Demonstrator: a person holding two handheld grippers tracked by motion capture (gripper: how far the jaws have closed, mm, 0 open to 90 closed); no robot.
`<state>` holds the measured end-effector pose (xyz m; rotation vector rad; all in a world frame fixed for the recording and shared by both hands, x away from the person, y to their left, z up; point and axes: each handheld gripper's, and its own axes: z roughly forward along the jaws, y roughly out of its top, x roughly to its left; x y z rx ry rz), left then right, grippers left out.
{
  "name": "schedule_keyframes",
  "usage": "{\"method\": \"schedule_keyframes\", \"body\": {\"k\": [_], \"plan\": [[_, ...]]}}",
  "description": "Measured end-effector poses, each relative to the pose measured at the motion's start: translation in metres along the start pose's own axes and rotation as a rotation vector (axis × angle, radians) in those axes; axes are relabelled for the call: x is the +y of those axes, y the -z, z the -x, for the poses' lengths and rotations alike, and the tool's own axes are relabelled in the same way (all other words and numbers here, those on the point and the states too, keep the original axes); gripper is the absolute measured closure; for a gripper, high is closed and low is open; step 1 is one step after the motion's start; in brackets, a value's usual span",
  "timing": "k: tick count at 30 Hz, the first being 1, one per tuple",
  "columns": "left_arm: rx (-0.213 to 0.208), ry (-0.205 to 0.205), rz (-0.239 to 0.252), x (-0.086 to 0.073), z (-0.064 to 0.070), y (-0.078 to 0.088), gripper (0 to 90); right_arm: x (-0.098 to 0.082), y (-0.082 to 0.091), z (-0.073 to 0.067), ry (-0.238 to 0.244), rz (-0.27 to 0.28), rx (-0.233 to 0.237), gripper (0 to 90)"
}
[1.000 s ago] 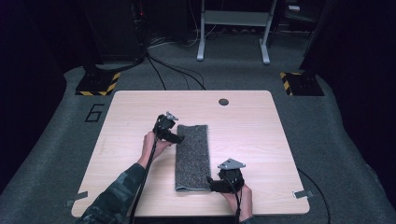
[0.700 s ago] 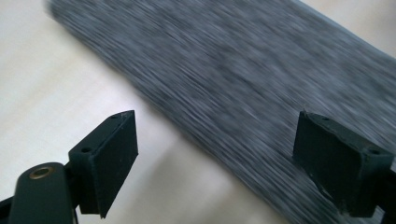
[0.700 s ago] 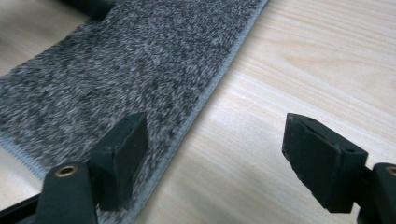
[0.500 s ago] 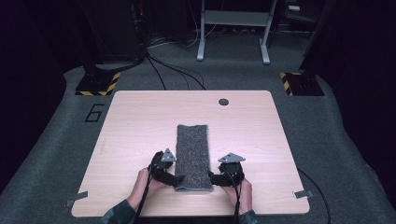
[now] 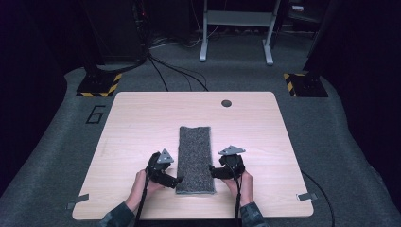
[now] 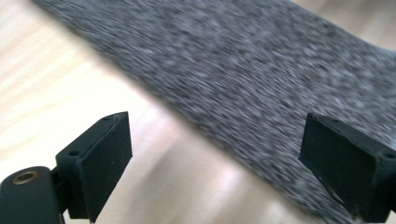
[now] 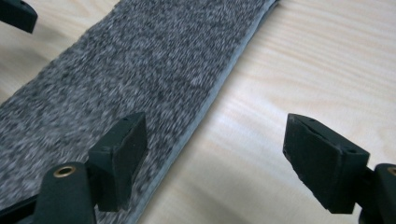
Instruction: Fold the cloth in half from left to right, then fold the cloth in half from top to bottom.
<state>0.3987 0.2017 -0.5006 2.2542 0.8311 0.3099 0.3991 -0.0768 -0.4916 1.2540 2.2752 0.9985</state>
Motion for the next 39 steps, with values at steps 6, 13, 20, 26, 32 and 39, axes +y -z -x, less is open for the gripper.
{"method": "schedule_keyframes", "body": {"k": [6, 13, 20, 26, 32, 39], "plan": [[0.035, 0.055, 0.019, 0.008, -0.026, -0.001, 5.2, 0.019, -0.009, 0.014, -0.003, -0.012, 0.028, 15.8], [0.054, 0.109, 0.02, 0.014, -0.05, -0.011, 3.0, 0.032, -0.019, 0.023, 0.003, -0.021, 0.032, 15.1], [0.058, 0.162, 0.044, 0.029, -0.075, -0.018, 1.2, 0.051, -0.031, 0.027, 0.015, -0.029, 0.041, 14.7], [0.049, 0.188, 0.04, 0.047, -0.09, -0.029, 0.0, 0.068, -0.046, 0.033, 0.015, -0.039, 0.058, 14.6], [0.077, 0.196, 0.057, 0.059, -0.101, -0.039, 0.3, 0.082, -0.063, 0.04, 0.022, -0.062, 0.074, 9.1], [0.099, 0.209, 0.067, 0.071, -0.116, -0.05, 12.2, 0.099, -0.084, 0.047, 0.016, -0.065, 0.041, 15.5]]}}
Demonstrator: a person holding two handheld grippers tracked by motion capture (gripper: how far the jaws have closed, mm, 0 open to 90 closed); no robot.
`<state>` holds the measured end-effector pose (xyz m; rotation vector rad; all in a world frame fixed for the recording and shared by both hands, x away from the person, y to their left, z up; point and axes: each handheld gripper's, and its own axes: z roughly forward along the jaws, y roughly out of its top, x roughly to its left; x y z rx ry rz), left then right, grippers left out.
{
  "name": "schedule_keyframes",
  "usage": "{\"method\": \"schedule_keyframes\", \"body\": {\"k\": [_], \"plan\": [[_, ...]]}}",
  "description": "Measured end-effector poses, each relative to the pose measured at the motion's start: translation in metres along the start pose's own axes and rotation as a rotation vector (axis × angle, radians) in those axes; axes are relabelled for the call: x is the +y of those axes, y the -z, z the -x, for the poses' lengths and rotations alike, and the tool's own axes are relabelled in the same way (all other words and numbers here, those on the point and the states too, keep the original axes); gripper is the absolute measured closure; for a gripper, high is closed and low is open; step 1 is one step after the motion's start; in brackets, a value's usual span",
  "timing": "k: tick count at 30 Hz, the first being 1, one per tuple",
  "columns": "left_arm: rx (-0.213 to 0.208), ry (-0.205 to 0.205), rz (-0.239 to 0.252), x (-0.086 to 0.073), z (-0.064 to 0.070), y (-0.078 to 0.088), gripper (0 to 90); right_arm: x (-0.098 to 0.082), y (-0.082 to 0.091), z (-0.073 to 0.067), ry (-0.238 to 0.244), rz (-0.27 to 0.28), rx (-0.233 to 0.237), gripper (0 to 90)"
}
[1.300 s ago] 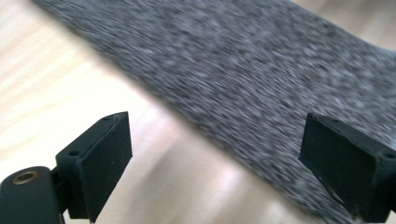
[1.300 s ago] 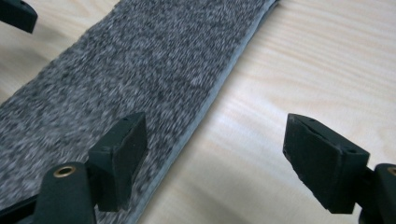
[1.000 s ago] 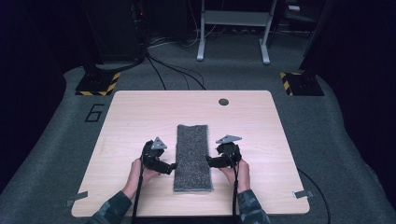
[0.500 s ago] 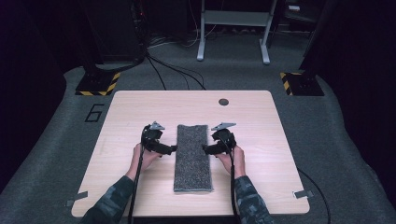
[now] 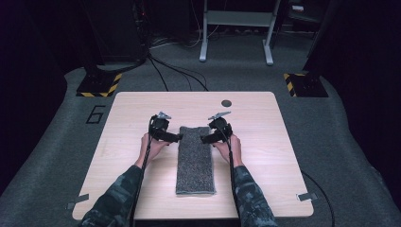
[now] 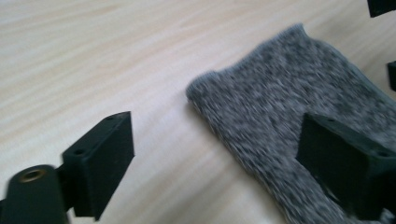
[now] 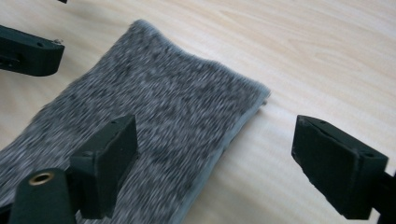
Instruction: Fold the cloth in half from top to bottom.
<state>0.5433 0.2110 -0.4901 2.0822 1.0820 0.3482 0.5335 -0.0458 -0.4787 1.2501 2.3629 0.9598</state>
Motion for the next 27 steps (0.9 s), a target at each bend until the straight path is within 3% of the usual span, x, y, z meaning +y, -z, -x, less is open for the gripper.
{"method": "schedule_keyframes", "body": {"k": [6, 14, 22, 26, 27], "plan": [[0.009, 0.022, -0.051, 0.007, -0.011, -0.017, 16.8, 0.013, -0.021, 0.01, -0.045, -0.011, -0.01, 22.1], [0.018, -0.008, -0.082, 0.006, -0.012, -0.032, 30.8, 0.012, -0.046, 0.017, -0.084, -0.07, -0.072, 33.7], [0.018, -0.034, -0.083, 0.005, -0.007, -0.035, 42.9, 0.011, -0.048, 0.013, -0.059, -0.073, -0.069, 48.3], [0.021, -0.052, -0.085, 0.006, -0.003, -0.036, 49.7, 0.01, -0.047, 0.011, -0.034, -0.064, -0.05, 60.1], [0.022, -0.059, -0.083, 0.006, -0.002, -0.037, 53.5, 0.01, -0.048, 0.011, -0.034, -0.058, -0.04, 66.9]]}}
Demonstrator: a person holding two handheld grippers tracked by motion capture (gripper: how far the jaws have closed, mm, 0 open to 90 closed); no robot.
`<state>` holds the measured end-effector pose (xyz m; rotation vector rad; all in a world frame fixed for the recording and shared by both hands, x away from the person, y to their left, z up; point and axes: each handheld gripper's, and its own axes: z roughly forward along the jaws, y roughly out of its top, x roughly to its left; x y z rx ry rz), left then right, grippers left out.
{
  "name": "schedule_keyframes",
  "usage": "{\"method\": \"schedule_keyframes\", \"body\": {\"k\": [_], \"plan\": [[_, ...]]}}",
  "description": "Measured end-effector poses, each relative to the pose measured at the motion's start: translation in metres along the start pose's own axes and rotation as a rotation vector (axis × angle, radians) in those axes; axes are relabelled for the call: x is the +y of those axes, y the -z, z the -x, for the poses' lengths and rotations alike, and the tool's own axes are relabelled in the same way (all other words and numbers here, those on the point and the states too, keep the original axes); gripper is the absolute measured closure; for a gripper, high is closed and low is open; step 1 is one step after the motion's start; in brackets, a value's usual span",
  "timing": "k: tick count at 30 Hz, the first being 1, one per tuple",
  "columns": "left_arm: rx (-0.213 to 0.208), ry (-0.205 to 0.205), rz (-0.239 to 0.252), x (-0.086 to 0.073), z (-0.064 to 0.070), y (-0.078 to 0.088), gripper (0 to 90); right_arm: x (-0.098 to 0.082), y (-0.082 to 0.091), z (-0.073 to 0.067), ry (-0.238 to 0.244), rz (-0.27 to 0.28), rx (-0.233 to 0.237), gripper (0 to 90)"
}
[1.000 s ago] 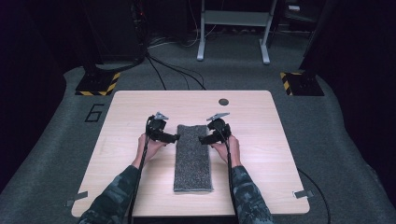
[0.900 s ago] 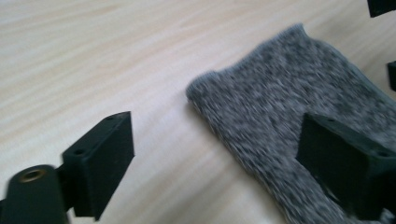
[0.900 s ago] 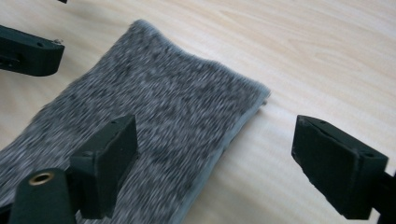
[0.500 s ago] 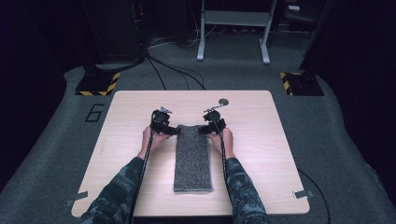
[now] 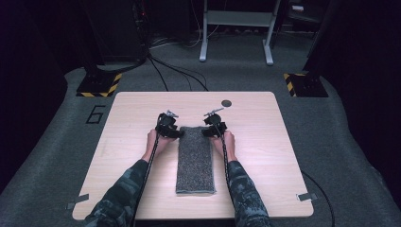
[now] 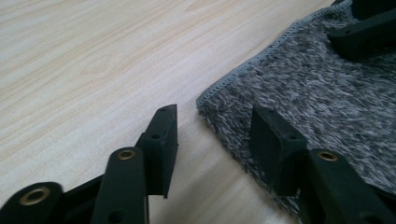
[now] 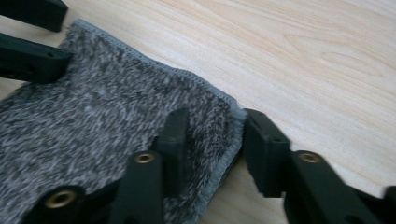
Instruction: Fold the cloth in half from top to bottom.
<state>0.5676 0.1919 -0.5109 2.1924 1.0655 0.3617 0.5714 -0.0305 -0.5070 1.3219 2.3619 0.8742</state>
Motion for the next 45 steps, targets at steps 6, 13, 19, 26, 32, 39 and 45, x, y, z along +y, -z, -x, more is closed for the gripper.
{"method": "schedule_keyframes", "body": {"k": [6, 13, 19, 26, 32, 39, 45], "plan": [[-0.004, 0.0, 0.006, 0.001, 0.002, -0.001, 61.5, -0.001, 0.0, 0.0, -0.005, 0.004, 0.029, 77.2], [-0.012, 0.002, 0.009, 0.002, 0.006, -0.003, 78.0, -0.002, 0.0, 0.001, -0.012, 0.011, 0.05, 80.8], [-0.027, 0.035, 0.018, 0.001, 0.006, -0.003, 85.5, -0.003, 0.001, 0.004, -0.029, 0.015, 0.067, 81.6], [-0.03, 0.044, 0.026, 0.001, 0.006, -0.001, 86.5, -0.005, 0.003, 0.006, -0.036, 0.023, 0.062, 81.7], [-0.028, 0.041, 0.052, 0.002, 0.007, 0.004, 86.7, -0.005, 0.01, 0.008, -0.037, 0.048, 0.06, 81.9], [-0.024, 0.03, 0.088, 0.007, 0.01, 0.013, 86.5, -0.001, 0.024, 0.008, -0.031, 0.09, 0.058, 81.8], [-0.018, 0.026, 0.115, 0.012, 0.012, 0.021, 86.5, 0.003, 0.035, 0.005, -0.011, 0.116, 0.045, 81.8]]}}
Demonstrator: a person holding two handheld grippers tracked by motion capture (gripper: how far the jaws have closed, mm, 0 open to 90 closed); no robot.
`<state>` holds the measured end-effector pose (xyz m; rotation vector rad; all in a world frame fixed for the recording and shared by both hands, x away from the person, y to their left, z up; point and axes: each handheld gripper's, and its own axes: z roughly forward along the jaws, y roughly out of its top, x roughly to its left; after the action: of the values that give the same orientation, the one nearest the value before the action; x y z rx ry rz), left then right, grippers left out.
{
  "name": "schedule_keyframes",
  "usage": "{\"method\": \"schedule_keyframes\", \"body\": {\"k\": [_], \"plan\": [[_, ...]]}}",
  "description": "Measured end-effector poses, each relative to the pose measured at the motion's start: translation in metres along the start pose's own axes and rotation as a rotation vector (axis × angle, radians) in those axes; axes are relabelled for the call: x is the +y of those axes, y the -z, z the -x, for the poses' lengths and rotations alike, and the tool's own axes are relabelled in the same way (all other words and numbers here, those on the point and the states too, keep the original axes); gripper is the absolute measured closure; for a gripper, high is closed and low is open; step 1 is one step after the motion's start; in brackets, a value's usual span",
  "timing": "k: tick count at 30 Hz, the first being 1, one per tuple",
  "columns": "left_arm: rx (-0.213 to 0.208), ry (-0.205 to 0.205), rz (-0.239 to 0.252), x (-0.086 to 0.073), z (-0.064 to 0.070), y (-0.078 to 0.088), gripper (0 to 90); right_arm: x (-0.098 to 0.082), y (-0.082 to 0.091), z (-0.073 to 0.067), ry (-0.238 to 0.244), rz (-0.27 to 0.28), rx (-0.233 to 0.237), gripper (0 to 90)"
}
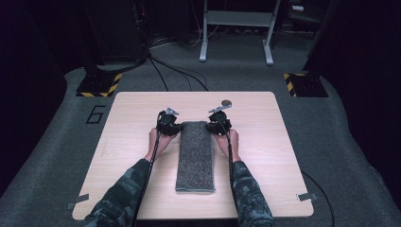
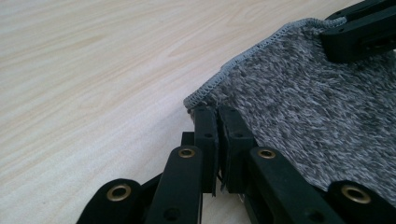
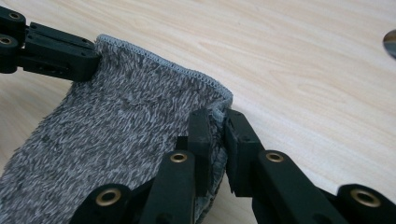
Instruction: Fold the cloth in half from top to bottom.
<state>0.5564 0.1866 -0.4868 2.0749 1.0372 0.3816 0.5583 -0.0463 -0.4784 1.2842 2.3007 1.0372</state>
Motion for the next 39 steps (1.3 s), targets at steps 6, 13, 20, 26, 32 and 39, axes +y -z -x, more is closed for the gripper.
{"method": "schedule_keyframes", "body": {"k": [6, 13, 20, 26, 32, 39], "plan": [[0.006, -0.016, 0.019, 0.006, 0.001, 0.007, 86.5, 0.004, 0.005, -0.001, 0.019, 0.024, -0.01, 81.8], [0.017, -0.021, 0.032, 0.014, 0.0, 0.012, 86.5, 0.013, 0.012, 0.001, 0.018, 0.038, -0.008, 81.8], [0.03, -0.027, 0.062, 0.026, 0.0, 0.021, 86.6, 0.025, 0.022, -0.002, 0.028, 0.068, -0.017, 81.8], [0.042, -0.04, 0.083, 0.035, 0.0, 0.03, 86.5, 0.035, 0.031, -0.003, 0.045, 0.095, -0.024, 81.7], [0.043, -0.044, 0.114, 0.043, 0.0, 0.04, 86.6, 0.042, 0.041, -0.003, 0.064, 0.12, -0.02, 81.7], [0.07, -0.081, 0.156, 0.056, 0.004, 0.058, 86.6, 0.052, 0.056, -0.008, 0.08, 0.162, -0.026, 81.8]]}}
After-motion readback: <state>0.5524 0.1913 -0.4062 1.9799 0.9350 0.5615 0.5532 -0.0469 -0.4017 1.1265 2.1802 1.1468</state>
